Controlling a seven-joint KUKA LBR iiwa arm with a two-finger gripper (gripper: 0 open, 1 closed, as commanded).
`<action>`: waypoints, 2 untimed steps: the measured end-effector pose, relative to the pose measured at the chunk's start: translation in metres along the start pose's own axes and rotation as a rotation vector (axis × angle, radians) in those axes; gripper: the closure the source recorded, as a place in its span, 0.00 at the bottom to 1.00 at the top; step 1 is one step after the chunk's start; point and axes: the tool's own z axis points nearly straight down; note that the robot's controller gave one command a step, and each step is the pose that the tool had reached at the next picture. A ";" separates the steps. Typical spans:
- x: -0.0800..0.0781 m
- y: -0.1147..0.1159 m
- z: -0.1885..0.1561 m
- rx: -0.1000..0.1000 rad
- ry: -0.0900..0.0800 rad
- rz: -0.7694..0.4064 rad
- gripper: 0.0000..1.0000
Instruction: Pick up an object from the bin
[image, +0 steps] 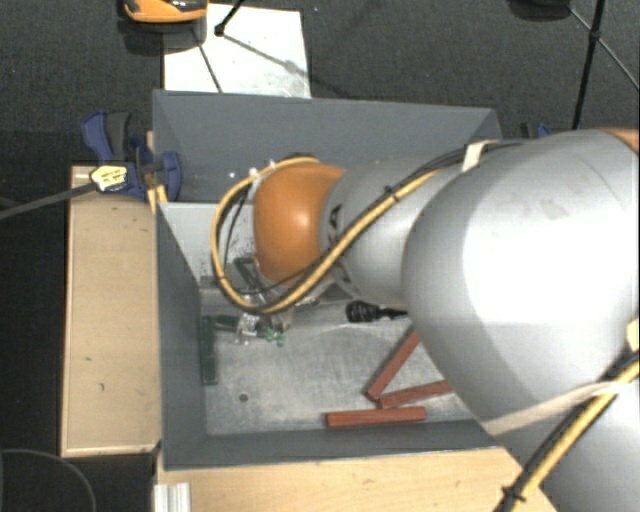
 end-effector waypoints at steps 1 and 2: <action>0.002 -0.001 -0.004 0.007 0.013 0.008 1.00; 0.003 -0.002 -0.020 0.011 0.020 0.002 1.00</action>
Offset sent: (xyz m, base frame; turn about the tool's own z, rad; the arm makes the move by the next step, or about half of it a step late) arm 0.0001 0.0002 0.0652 -0.0001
